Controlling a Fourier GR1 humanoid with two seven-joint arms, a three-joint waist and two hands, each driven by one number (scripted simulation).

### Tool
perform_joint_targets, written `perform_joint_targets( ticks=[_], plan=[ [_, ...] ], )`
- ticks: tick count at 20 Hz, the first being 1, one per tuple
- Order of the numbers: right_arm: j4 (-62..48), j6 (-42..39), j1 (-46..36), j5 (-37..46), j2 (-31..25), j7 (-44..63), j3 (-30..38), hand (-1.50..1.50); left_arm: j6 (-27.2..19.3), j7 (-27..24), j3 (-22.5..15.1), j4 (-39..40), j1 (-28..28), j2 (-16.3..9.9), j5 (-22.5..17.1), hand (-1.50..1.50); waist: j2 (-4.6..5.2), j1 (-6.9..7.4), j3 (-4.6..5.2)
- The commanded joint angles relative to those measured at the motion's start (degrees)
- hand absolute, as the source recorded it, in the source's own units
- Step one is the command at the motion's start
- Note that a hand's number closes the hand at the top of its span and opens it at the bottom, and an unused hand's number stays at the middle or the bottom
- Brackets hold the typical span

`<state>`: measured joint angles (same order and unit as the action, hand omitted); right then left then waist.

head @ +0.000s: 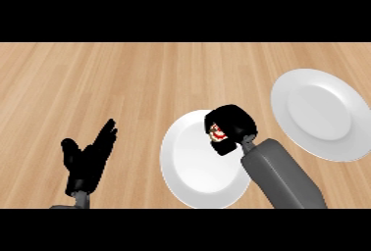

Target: Pick the cupcake from the plate and place it in the plate

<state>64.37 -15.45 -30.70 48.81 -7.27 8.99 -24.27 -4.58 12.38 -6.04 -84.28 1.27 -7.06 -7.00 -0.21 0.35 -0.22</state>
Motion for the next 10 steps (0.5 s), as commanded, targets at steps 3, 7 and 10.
perform_joint_targets(
  ticks=[3, 7, 10],
  plan=[
    [-5.22, 4.07, -0.54, 4.66, -0.18, -6.82, 2.5, 1.5, 1.88, 0.26, 1.78, 2.5, -0.36, -0.1, -0.34, 0.0, 0.27, -0.05, 0.22],
    [9.47, 8.14, 11.06, 6.28, 7.06, 19.44, -3.76, 1.5, 0.71, 1.77, 1.56, -0.6, 2.36, -0.62, -0.47, 0.0, -0.52, -1.48, 0.29],
    [13.78, 16.07, 14.38, 7.83, 7.16, 31.58, -9.12, 1.5, 0.24, 2.47, 1.38, 1.21, -0.56, -0.12, 0.16, 0.0, -0.31, -1.38, 0.27]
  ],
)
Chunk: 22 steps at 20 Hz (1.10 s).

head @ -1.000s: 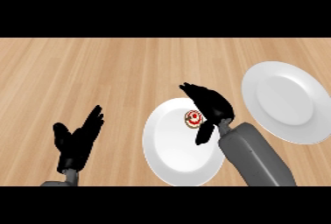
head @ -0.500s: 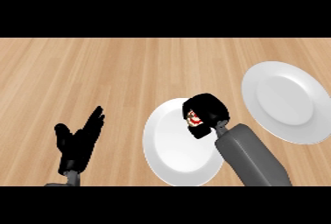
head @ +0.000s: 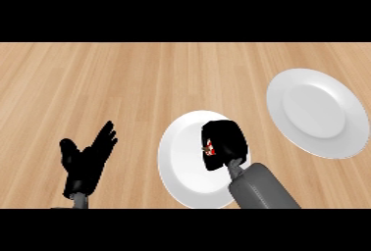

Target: Pick the cupcake from the plate and place it in the plate

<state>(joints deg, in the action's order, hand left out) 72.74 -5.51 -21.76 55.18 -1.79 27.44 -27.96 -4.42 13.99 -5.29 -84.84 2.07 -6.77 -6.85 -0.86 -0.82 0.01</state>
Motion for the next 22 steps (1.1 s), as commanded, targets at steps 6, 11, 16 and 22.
perform_joint_targets(
  ticks=[6, 11, 16, 22],
  plan=[
    [18.66, 22.84, 6.09, 13.15, 1.76, 18.34, -11.89, 1.5, 0.73, -0.04, 0.26, 0.02, 0.55, -0.23, -0.32, 0.0, 0.24, 0.03, -0.01],
    [28.51, 27.67, 9.26, 21.37, 1.78, 29.1, -14.69, 1.5, 1.32, -3.43, 0.78, 3.15, 1.12, 0.04, 0.11, 0.0, 0.5, 0.0, 0.04],
    [31.69, 35.05, 13.69, 23.72, 1.77, 29.51, -9.26, 1.5, 0.71, -2.58, 1.16, 4.15, -1.46, 0.39, 0.57, 0.0, 0.81, 0.13, -0.01],
    [36.5, 44.27, 19.82, 15.21, -2.78, 21.17, -0.39, 1.5, 1.4, -1.27, 2.0, 1.97, -1.4, -0.14, -0.41, 0.0, 0.85, 0.28, -0.06]
  ],
)
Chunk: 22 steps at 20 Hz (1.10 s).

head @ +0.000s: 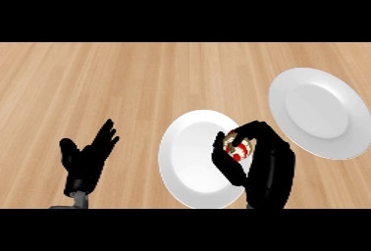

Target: Pick the cupcake from the plate and place it in the plate

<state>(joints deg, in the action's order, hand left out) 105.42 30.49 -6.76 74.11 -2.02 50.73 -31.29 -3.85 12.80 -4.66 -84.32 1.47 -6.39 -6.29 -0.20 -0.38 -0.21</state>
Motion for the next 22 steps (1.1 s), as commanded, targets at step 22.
perform_joint_targets(
  ticks=[22],
  plan=[
    [-48.46, 18.11, -17.49, -55.19, -23.09, -53.12, 38.49, 1.5, 2.55, -1.23, -0.34, 0.86, 2.59, 0.17, 0.73, 0.0, 0.69, 2.19, 0.03]
  ],
)
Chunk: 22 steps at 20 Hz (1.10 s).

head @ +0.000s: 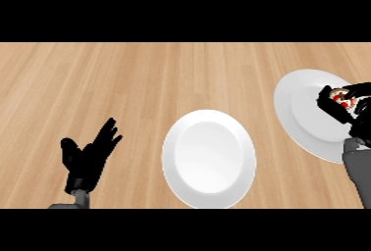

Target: Pick the cupcake from the plate and place it in the plate

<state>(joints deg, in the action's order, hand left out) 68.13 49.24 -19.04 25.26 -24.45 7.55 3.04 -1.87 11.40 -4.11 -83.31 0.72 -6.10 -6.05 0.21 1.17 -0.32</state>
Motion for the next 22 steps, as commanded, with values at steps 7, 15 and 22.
perform_joint_targets(
  ticks=[7, 15, 22],
  plan=[
    [-29.72, -15.48, -9.83, -4.79, -7.56, -4.73, 3.83, -1.5, 0.22, 2.46, -0.6, 0.53, -1.98, 0.54, 0.18, 0.0, 1.0, 2.04, 0.17],
    [-43.47, -23.55, -18.33, -13.24, -5.59, -24.55, 11.58, -1.5, 0.62, 0.3, -1.03, 2.91, -1.39, 1.15, 0.93, 0.0, 1.01, 1.75, 0.02],
    [-43.77, -28.19, -18.54, -24.22, -6.74, -38.95, 22.81, -1.5, -1.15, 3.61, -0.35, 0.5, -3.11, 1.22, 1.03, 0.0, 0.64, 0.53, 0.04]
  ],
)
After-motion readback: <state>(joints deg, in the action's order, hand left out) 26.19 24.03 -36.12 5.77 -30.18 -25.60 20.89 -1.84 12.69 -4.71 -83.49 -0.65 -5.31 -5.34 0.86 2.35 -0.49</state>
